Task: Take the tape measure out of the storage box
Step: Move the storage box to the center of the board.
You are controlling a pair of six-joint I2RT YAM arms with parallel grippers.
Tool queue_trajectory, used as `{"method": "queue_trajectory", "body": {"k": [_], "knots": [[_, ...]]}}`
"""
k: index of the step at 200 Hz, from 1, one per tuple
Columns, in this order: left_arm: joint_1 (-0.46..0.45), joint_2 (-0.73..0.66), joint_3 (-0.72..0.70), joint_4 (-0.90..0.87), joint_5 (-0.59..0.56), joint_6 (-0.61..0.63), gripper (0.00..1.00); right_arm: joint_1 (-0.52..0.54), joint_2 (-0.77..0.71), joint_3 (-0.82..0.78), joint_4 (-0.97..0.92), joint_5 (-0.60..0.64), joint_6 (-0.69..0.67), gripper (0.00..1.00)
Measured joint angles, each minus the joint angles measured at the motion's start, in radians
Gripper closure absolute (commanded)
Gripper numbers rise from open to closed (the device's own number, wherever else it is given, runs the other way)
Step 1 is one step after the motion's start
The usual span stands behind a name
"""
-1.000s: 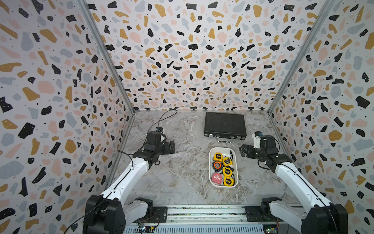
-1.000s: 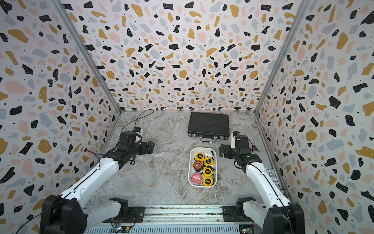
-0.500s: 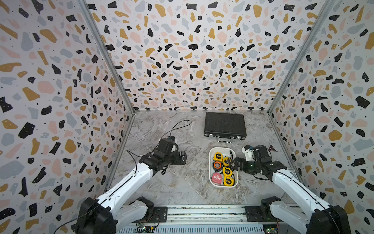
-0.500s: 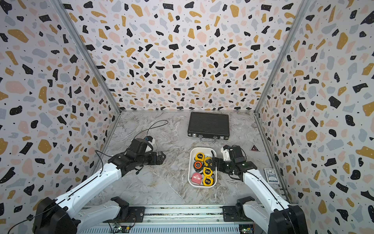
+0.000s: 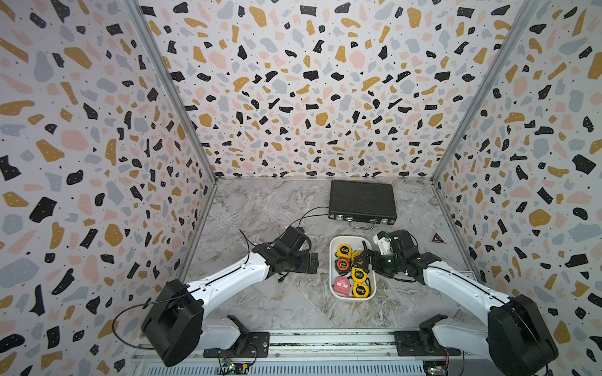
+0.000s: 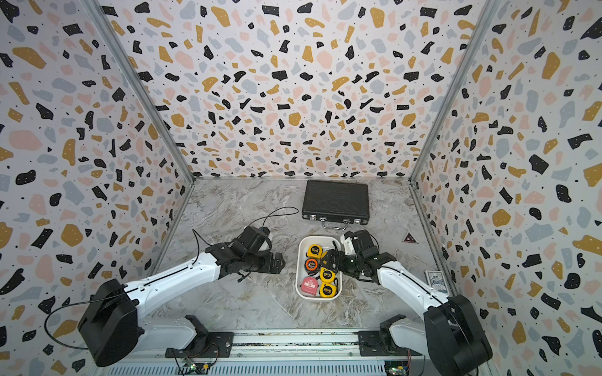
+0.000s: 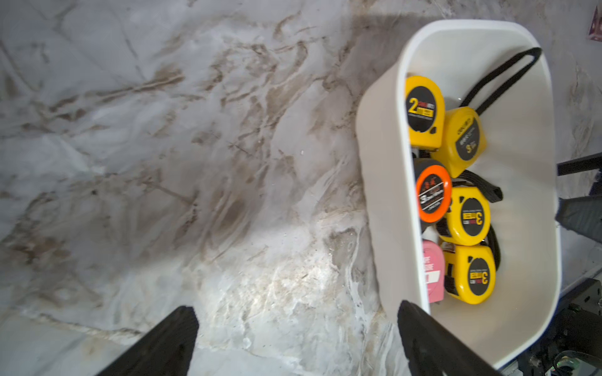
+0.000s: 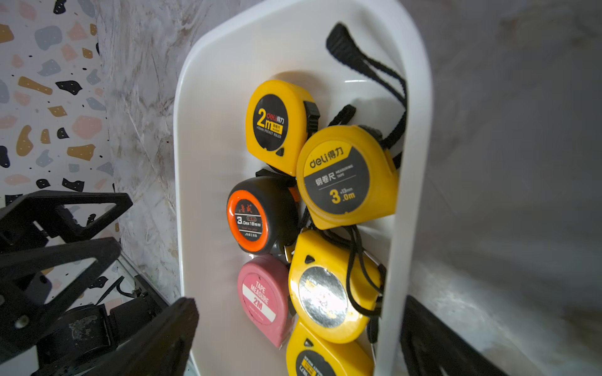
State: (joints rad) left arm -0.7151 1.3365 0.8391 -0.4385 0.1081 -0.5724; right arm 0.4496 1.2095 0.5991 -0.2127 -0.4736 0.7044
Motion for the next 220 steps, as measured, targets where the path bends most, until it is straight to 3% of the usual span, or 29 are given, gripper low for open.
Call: {"method": "queue_trajectory", "body": {"k": [56, 111, 190, 220], "knots": [[-0.069, 0.133, 0.062, 0.026, 0.002, -0.055, 0.01, 0.026, 0.004, 0.063, -0.021, 0.04, 0.01, 0.01], [-0.105, 0.276, 0.189, -0.009, -0.066, -0.068, 0.07, 0.026, -0.04, 0.072, -0.077, 0.078, -0.013, 0.01], [-0.103, 0.285, 0.192, -0.099, -0.188, -0.031, 0.08, 0.027, -0.045, 0.072, -0.112, 0.108, -0.032, 0.01], [-0.058, 0.269, 0.183, -0.12, -0.208, 0.005, 0.09, 0.027, -0.039, 0.081, -0.114, 0.108, -0.036, 0.01]]}}
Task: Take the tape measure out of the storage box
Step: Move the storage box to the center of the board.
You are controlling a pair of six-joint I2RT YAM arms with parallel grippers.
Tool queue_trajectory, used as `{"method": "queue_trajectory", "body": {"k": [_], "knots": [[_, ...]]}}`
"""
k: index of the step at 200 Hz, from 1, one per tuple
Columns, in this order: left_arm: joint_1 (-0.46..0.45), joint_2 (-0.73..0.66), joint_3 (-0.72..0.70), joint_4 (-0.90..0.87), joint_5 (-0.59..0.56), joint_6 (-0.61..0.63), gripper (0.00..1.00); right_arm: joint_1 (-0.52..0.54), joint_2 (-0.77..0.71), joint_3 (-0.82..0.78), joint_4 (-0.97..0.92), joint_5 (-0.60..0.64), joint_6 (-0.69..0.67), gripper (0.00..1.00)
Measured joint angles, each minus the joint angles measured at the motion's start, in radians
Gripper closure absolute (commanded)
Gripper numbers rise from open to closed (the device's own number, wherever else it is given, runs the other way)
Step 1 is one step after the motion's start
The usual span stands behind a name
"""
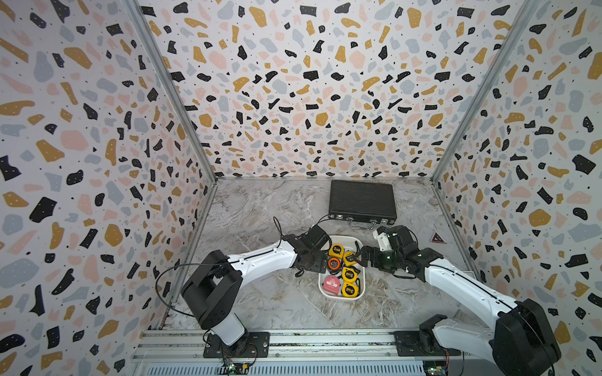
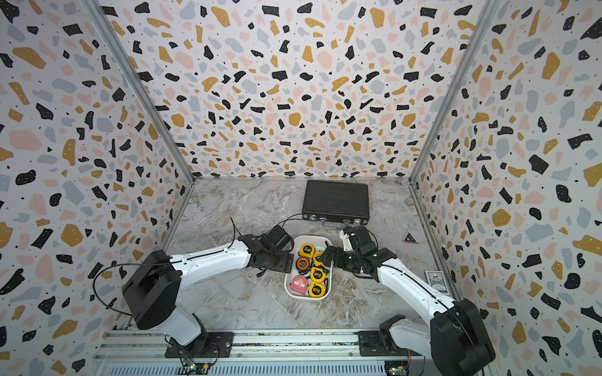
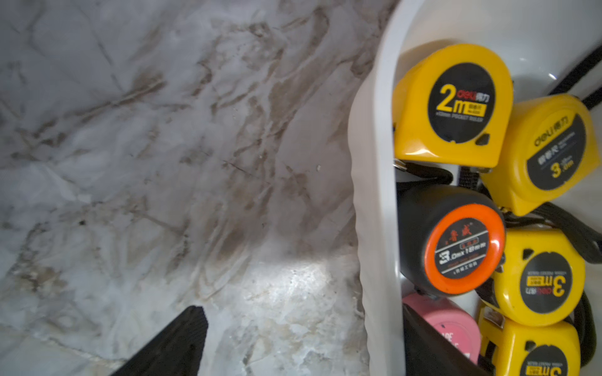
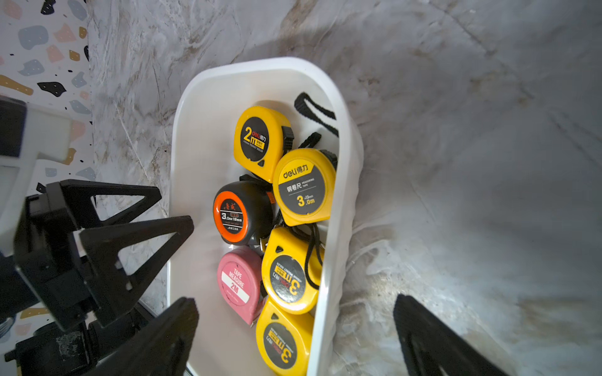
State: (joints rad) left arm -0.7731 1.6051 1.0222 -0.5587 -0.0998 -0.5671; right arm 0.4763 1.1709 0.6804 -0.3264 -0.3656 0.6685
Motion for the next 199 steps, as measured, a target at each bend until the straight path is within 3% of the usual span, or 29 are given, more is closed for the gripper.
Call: {"method": "queue_trajectory", "body": {"k": [73, 115, 152, 199], "knots": [[0.219, -0.098, -0.066, -0.085, -0.052, 0.111, 0.09, 0.0, 0.063, 0.071, -0.003, -0.005, -0.023, 0.01], [0.289, -0.144, -0.102, -0.128, -0.077, 0.142, 0.1, 0.0, 0.095, 0.083, 0.001, -0.011, -0.032, 0.01], [0.271, -0.213, -0.106, -0.166, -0.068, 0.126, 0.09, 0.0, 0.107, 0.105, -0.013, -0.012, -0.056, 0.01], [0.117, -0.276, -0.013, -0.177, -0.029, 0.016, 0.11, 0.0, 0.117, 0.126, -0.021, -0.011, -0.09, 0.01]]}}
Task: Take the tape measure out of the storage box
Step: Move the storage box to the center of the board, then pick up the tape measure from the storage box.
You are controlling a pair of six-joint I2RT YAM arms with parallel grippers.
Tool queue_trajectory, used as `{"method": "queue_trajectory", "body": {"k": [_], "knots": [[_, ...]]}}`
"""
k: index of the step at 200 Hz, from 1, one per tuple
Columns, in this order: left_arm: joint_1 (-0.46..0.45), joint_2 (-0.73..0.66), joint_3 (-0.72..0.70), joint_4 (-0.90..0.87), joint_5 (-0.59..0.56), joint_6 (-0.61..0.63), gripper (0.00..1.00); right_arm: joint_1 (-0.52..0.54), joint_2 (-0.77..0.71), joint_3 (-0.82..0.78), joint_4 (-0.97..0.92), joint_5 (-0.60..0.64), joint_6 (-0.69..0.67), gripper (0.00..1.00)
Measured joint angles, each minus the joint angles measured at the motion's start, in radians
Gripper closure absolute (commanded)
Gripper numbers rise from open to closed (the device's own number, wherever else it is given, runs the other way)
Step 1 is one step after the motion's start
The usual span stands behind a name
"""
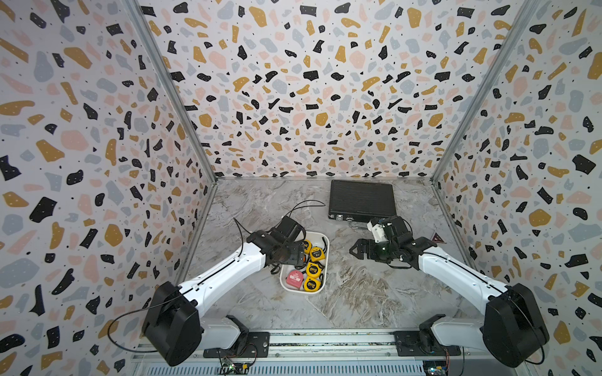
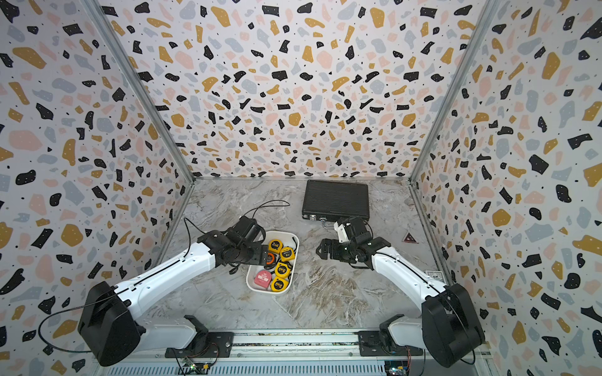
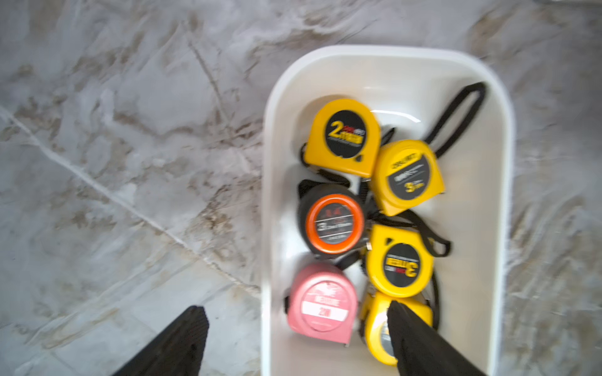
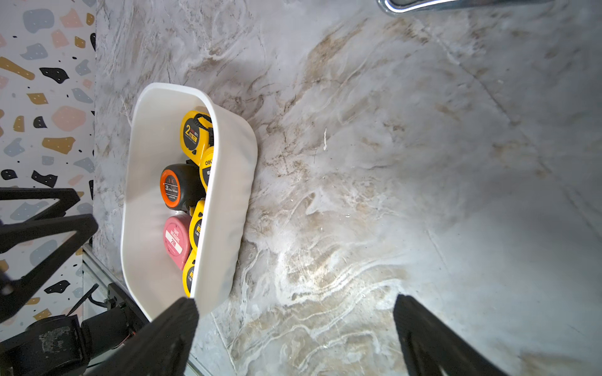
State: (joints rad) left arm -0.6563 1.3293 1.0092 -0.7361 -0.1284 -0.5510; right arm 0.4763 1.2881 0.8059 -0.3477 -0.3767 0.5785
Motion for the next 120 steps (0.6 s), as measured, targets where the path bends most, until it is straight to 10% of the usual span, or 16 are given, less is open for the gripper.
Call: {"method": "queue_trajectory", "body": {"k": [120], "knots": [[-0.061, 0.274, 0.022, 0.101, -0.036, -0.243, 0.28, 0.0, 0.033, 0.02, -0.028, 0.005, -0.051, 0.01]]}}
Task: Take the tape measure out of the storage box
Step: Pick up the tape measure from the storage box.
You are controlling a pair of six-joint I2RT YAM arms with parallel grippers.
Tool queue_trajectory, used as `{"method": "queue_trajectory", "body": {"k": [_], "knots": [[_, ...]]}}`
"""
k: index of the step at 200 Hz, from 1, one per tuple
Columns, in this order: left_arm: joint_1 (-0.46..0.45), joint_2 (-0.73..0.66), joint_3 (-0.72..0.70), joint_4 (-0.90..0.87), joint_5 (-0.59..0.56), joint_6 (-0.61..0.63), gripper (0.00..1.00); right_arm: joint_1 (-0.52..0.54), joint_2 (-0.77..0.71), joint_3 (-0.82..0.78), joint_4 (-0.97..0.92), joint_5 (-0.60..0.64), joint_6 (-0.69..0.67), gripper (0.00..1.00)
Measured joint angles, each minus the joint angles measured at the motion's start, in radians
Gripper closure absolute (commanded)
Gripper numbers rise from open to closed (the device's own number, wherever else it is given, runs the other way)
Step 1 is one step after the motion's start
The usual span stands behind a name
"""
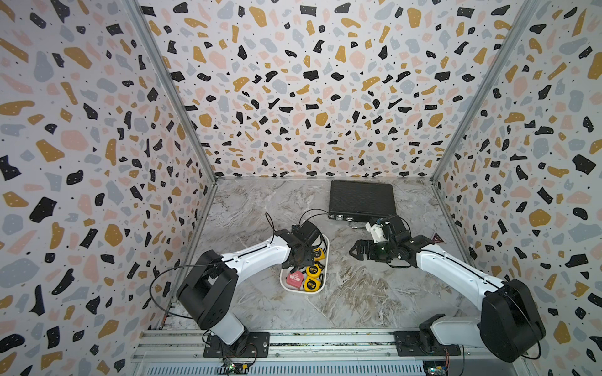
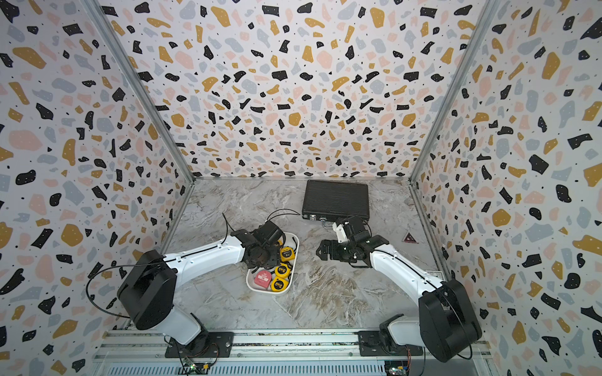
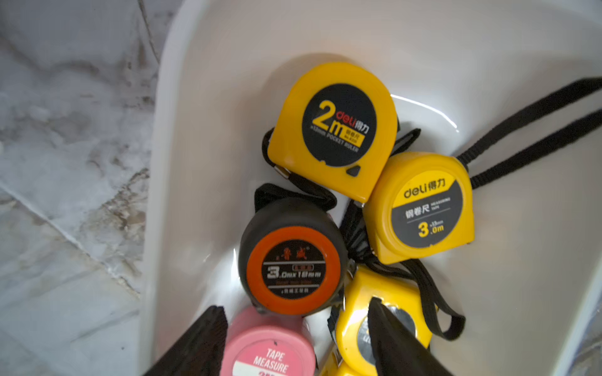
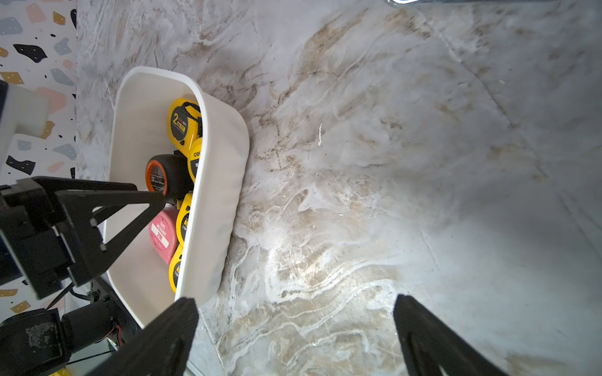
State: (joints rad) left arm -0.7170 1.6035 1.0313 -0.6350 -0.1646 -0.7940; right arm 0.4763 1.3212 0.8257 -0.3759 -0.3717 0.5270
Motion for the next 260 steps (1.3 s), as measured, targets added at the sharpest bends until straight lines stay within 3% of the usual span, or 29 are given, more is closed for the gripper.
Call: {"method": "queue_trajectory", "body": {"k": [134, 190, 230, 260], "knots": [[0.0, 0.11, 0.0, 0.077, -0.065, -0.092, 0.33, -0.028, 0.075, 0.034, -0.016, -0.021, -0.038, 0.01], [-0.001, 0.12, 0.005, 0.079, -0.066, -0.109, 0.68, -0.035, 0.076, 0.034, -0.015, -0.026, -0.038, 0.01], [-0.001, 0.12, 0.016, 0.07, -0.059, -0.109, 1.0, -0.036, 0.079, 0.034, -0.011, -0.035, -0.037, 0.01], [-0.001, 0.1, 0.022, 0.038, -0.048, -0.113, 1.0, -0.036, 0.079, 0.034, -0.001, -0.047, -0.037, 0.01]]}}
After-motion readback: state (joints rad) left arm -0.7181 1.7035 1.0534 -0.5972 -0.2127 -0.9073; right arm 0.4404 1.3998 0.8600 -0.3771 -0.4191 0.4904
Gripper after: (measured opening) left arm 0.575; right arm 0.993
